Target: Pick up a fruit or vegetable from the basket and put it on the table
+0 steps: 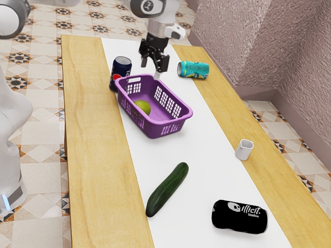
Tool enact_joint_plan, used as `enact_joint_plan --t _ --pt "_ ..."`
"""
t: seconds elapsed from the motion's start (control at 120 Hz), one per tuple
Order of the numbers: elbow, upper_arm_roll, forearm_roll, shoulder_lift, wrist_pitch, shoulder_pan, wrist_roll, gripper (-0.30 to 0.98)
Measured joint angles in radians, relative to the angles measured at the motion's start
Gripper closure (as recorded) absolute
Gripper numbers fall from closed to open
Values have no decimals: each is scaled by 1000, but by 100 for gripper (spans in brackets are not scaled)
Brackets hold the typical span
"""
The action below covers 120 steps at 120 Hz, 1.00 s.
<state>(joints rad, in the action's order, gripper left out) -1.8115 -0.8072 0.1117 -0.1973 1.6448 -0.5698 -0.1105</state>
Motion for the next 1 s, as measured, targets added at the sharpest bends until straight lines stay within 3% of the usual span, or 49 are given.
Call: enact_joint_plan --t 0.275,0.442,1.0 --pt "-125 12 27 -78 11 2 -166 0" --pt "-186 89 72 -167 18 0 -260 0" --pt "-177 83 90 -68 78 -25 -450 0"
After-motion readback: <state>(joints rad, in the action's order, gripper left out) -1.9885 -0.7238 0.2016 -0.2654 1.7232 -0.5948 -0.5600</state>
